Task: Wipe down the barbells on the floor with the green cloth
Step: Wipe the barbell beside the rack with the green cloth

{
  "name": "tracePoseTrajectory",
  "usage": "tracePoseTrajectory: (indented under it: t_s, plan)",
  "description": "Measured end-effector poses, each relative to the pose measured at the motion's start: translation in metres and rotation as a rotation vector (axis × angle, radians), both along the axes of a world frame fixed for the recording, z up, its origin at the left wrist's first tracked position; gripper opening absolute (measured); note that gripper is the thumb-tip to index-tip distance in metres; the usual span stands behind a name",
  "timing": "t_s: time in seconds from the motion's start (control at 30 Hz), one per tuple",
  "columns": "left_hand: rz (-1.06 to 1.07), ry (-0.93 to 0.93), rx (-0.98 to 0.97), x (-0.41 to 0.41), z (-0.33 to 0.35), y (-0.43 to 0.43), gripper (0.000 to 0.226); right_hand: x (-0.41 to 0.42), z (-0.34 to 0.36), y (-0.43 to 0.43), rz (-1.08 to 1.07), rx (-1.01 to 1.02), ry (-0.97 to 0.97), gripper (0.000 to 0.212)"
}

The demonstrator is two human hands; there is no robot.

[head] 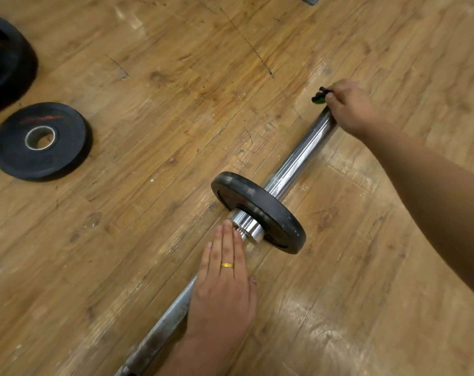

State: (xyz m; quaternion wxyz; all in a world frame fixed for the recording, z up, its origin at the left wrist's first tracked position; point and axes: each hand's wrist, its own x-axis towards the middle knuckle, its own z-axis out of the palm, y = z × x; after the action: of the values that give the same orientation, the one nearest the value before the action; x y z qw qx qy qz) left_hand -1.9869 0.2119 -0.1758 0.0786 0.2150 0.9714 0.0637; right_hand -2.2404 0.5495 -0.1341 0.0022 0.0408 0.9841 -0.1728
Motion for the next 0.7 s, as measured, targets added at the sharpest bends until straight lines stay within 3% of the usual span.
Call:
tracePoseTrajectory:
  t_s: [0.13, 0.33, 0.5, 0.7]
  plan:
    - [-0.005, 0.001, 0.015, 0.000, -0.001, -0.001, 0.078, 0.041, -0.009, -0.009, 0.235, -0.044, 0.093, 0.027]
    - [0.008, -0.005, 0.019, -0.002, -0.004, -0.001, 0.085, 0.002, -0.002, -0.009, 0.006, 0.005, 0.016, 0.033]
    - [0.001, -0.004, 0.031, -0.002, -0.005, -0.001, 0.085, 0.045, -0.012, -0.039, 0.262, -0.029, 0.013, 0.033]
    - [-0.010, -0.004, 0.021, -0.002, -0.008, -0.001, 0.088, -0.004, 0.005, -0.003, -0.038, 0.037, -0.054, 0.032]
